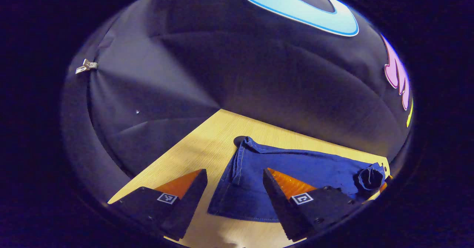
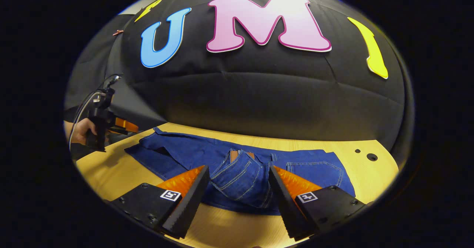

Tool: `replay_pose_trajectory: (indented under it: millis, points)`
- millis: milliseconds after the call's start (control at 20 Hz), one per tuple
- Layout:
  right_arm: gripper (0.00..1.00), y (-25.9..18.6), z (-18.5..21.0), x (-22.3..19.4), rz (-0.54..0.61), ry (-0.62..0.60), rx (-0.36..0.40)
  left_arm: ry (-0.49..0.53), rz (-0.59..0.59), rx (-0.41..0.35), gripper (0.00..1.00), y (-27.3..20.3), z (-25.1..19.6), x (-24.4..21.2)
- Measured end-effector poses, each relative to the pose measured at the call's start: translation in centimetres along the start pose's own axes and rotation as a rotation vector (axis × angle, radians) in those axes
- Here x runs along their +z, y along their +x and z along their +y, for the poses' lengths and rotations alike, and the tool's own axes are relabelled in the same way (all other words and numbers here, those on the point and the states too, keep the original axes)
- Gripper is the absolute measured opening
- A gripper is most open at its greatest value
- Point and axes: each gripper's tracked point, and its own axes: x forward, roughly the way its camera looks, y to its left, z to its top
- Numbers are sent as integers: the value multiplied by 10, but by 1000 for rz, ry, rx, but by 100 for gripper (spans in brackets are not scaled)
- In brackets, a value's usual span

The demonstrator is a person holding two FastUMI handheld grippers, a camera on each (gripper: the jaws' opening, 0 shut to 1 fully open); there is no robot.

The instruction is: Grasp the waist and the cuffs of the jeans and fold them to make the two legs overlap; first hold the waist and fold one-third of the jeans toward the cuffs, then hold the cuffs and fold the remaining one-third in the same direction to finish folding.

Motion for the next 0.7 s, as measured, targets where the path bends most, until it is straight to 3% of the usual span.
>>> replay_pose_trajectory:
  millis: [150,300,350,400,550,600,650,700]
  points:
    - [94,-9,-10,-3,7,17,-12,29,92,52,95,31,8,-19]
    - [98,-15,-28,-6,19,36,-40,71,168,62,95,38,6,-37]
    - [97,-16,-34,-8,22,45,-52,94,162,70,91,37,7,-34]
    - [96,-18,-40,-12,30,58,-62,98,162,57,92,42,4,-36]
    - [98,-24,-54,-26,67,102,-87,103,177,22,77,44,-1,-39]
    - [98,-27,-58,-30,78,111,-97,94,179,15,82,45,-1,-40]
    - [98,-28,-61,-34,87,121,-103,99,185,-5,73,45,-4,-40]
    - [98,-31,-64,-38,94,129,-108,102,185,-40,72,42,-7,-38]
